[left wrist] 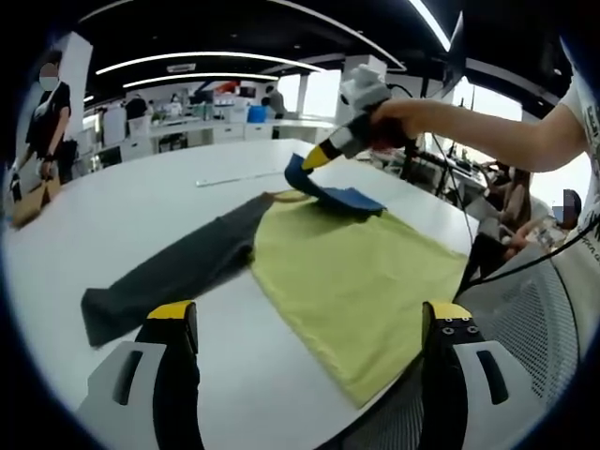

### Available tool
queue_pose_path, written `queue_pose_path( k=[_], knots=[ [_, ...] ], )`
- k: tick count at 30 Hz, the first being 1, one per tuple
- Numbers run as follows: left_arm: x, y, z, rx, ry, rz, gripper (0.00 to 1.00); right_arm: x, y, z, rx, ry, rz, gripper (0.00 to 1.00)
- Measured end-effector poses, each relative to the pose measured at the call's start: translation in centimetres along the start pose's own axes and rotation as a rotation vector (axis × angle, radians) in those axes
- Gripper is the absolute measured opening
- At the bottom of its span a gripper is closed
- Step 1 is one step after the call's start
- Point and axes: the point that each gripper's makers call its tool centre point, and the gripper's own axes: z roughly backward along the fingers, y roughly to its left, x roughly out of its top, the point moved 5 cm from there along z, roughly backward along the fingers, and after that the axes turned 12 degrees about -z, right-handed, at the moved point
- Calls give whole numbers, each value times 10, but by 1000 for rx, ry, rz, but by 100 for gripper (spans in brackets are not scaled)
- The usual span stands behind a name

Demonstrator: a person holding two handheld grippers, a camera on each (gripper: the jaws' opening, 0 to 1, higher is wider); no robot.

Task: Fold the garment on the visible template until the final outline fits inside the template.

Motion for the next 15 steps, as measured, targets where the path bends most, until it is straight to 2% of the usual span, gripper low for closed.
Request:
queue_pose_path(
  k=[15],
  knots=[
    [-6,4,2,-2,8,4,96,-18,21,-20,26,65,82,0]
  ],
)
